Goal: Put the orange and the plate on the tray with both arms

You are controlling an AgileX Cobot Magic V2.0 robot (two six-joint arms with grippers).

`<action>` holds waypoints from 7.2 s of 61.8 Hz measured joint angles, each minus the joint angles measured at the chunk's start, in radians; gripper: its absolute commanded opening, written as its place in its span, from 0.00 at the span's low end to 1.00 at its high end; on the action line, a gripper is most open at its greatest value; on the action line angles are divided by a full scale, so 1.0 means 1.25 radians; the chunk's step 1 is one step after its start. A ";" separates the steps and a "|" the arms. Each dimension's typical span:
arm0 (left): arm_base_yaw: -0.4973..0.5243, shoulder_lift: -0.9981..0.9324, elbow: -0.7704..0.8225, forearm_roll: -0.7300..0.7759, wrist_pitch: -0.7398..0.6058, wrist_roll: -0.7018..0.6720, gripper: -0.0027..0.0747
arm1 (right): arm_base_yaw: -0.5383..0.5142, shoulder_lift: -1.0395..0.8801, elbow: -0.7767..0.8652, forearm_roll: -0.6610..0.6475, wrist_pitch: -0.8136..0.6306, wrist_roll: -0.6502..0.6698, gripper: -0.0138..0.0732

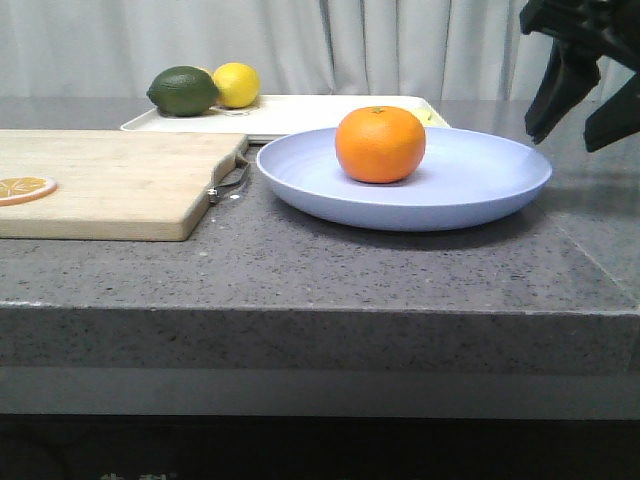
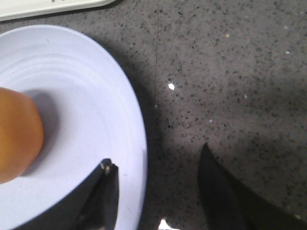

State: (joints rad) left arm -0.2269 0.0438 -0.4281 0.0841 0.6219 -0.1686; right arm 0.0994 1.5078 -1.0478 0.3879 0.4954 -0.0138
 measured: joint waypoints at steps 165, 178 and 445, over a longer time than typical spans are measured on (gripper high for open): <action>0.000 0.000 0.000 0.000 0.000 0.000 0.01 | 0.047 0.837 -1.242 0.061 0.266 0.301 0.03; 0.000 0.000 0.000 0.000 0.000 0.000 0.01 | 0.047 0.837 -1.245 0.060 0.218 0.319 0.03; 0.000 0.000 0.000 0.000 0.000 -0.001 0.01 | 0.020 -1.033 0.531 -0.295 -0.006 -0.012 0.02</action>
State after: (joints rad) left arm -0.2269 0.0438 -0.4281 0.0841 0.6219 -0.1693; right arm 0.1239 0.2167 -0.3842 0.0186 0.4876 -0.0290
